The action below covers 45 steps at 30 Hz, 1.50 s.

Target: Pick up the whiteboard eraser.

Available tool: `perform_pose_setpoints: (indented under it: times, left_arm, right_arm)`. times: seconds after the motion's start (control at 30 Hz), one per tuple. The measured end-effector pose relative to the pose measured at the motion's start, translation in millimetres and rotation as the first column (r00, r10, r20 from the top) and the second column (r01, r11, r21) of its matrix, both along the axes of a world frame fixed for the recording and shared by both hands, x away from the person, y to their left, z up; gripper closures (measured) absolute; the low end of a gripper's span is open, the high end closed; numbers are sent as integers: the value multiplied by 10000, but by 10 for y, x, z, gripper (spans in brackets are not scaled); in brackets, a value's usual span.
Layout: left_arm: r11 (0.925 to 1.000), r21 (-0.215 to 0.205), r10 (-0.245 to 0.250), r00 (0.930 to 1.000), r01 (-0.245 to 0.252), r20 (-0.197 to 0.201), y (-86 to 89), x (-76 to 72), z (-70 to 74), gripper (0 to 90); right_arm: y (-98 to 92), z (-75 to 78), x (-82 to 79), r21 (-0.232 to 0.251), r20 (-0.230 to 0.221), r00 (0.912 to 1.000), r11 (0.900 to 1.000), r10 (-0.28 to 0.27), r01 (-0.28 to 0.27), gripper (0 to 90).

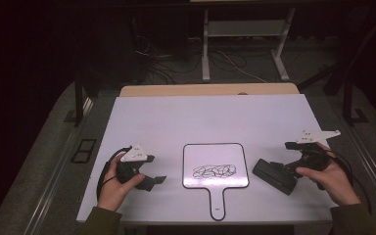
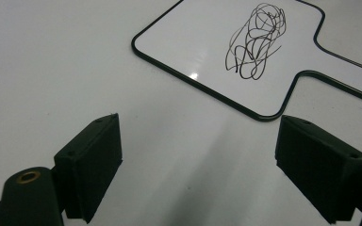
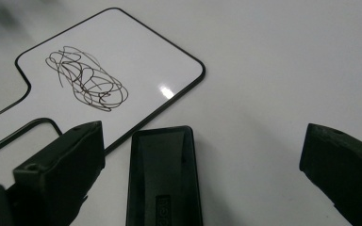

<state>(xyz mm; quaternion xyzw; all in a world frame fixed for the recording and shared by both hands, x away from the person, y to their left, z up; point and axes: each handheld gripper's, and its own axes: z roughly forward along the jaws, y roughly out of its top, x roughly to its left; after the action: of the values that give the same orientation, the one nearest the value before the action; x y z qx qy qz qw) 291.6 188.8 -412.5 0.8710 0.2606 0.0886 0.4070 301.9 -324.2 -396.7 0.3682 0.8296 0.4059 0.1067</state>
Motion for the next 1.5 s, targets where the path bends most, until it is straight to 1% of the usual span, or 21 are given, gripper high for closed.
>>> perform_pose_setpoints:
  times: [0.07, 0.2, 0.23, 0.27, 0.3, 0.4, 0.67, 0.8, 0.83, 0.87, 0.9, 0.93, 0.97, 1.03, 1.13, 1.17, 1.27, 1.33, 1.4, 1.43, 1.5]
  left_arm:
    - [10000, -5, -8, 10000, 8, -6, -3, -2, -3, 146]
    - [10000, -1, -31, 10000, 31, 21, -3, -3, 0, 146]
    - [10000, -5, -25, 10000, 25, 23, -3, -3, 1, 146]
    - [10000, 2, -26, 10000, 26, 19, -2, -2, 2, 146]
    - [10000, -6, -30, 10000, 30, 16, -3, -3, 1, 146]
    - [10000, 1, -40, 10000, 40, 20, -4, -3, 1, 146]
    - [10000, -52, -20, 10000, 20, 13, -9, -8, 4, 146]
    - [10000, -42, -33, 10000, 33, 11, -10, -8, 3, 146]
    - [10000, -27, -47, 10000, 47, 9, -8, -7, 5, 146]
    - [10000, -38, -40, 10000, 40, 8, -8, -6, 4, 146]
    - [10000, -32, -42, 10000, 42, 5, -8, -6, 5, 146]
    - [10000, -34, -46, 10000, 46, 5, -8, -6, 5, 146]
    - [10000, -24, -50, 10000, 50, 7, -7, -6, 6, 146]
    - [10000, -26, -53, 10000, 53, 4, -8, -7, 6, 146]
    - [10000, -26, -63, 10000, 63, 11, -9, -8, 6, 147]
    - [10000, -24, -61, 10000, 61, 9, -9, -8, 7, 147]
    - [10000, -18, -83, 10000, 84, 15, -9, -8, 9, 148]
    - [10000, -8, -82, 10000, 82, 17, -9, -8, 9, 148]
    - [10000, -6, -97, 10000, 97, 8, -10, -9, 9, 148]
    - [10000, -16, -91, 10000, 91, 14, -11, -9, 7, 148]
    - [9999, -20, -103, 9999, 103, 10, -11, -8, 6, 147]
  right_arm:
    - [10, -9, -11, -149, -131, 9999, 9999, 60, -62, 0]
    - [14, -17, -15, -245, -273, 9996, 9996, 116, -123, 0]
    - [13, -18, -22, -321, -216, 9997, 9994, 99, -106, 98]
    - [13, -18, -22, -321, -216, 9997, 9994, 99, -106, 98]
    - [14, -15, -27, -294, -221, 9997, 9995, 88, -94, 139]
    - [19, -16, -30, -298, -251, 9997, 9995, 73, -81, 130]
    - [43, -37, -47, -632, -422, 9990, 9979, 123, -150, 131]
    - [59, -79, -61, -897, -705, 9973, 9956, 189, -252, 134]
    - [64, -85, -68, -939, -853, 9962, 9953, 162, -242, 136]
    - [65, -98, -72, -1055, -842, 9962, 9939, 218, -307, 137]
    - [65, -98, -72, -1055, -842, 9962, 9939, 218, -307, 137]
    - [66, -107, -79, -1112, -988, 9948, 9931, 250, -360, 192]
    - [64, -110, -80, -1161, -1092, 9935, 9923, 307, -434, 225]
    - [66, -115, -85, -1225, -1124, 9932, 9915, 307, -445, 226]
    - [68, -123, -92, -1303, -1124, 9928, 9899, 405, -552, 266]
    - [68, -123, -92, -1303, -1124, 9928, 9899, 405, -552, 266]
    - [89, -134, -105, -1407, -1296, 9902, 9875, 528, -711, 299]
    - [93, -135, -110, -1454, -1382, 9894, 9872, 452, -654, 305]
    - [109, -156, -115, -1623, -1351, 9892, 9837, 561, -779, 315]
    - [109, -156, -115, -1623, -1351, 9892, 9837, 561, -779, 315]
    - [136, -179, -118, -1757, -1486, 9866, 9800, 674, -934, 316]
